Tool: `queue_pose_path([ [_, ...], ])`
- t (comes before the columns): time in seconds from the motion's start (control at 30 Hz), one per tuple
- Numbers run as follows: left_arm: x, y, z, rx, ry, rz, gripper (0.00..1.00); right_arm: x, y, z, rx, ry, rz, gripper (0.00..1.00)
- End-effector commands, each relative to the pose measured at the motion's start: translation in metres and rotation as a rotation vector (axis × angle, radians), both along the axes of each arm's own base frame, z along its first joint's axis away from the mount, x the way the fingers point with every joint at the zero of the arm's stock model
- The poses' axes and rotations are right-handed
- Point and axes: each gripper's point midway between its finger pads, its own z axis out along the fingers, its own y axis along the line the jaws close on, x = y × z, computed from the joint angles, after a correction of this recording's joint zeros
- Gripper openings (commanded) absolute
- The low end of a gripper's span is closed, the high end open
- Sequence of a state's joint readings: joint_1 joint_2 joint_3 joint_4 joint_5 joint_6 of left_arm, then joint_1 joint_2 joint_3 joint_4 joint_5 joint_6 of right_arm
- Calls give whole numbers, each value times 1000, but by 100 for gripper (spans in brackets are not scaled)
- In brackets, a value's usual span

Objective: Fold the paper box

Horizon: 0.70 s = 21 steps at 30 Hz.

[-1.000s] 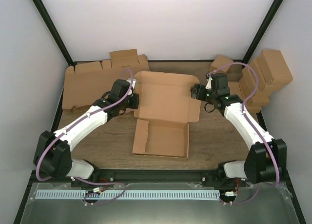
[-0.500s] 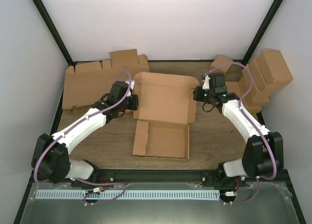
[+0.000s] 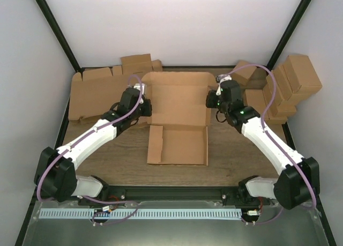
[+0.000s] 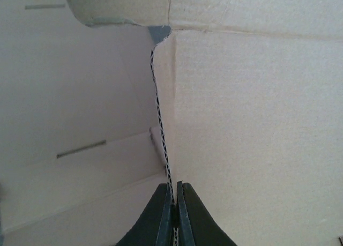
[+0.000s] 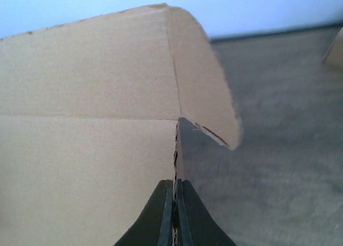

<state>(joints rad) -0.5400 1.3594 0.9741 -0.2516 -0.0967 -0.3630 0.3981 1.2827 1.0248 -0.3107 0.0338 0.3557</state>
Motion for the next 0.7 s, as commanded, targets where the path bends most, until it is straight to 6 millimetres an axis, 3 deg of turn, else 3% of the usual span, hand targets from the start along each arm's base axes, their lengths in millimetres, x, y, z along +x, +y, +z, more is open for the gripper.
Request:
queue_pose_path([
  [0.0, 14, -26, 60, -202, -198, -36, 4, 5, -7, 76, 50, -305, -86, 1],
  [0.1, 5, -35, 52, -226, -227, -62, 4, -5, -2, 74, 69, -382, -61, 1],
  [0.37, -27, -51, 7, -289, -188, -42, 4, -34, 13, 17, 116, -392, -62, 1],
  [0.67, -54, -53, -23, -296, -98, -55, 4, -51, 7, -5, 130, -380, -47, 1],
])
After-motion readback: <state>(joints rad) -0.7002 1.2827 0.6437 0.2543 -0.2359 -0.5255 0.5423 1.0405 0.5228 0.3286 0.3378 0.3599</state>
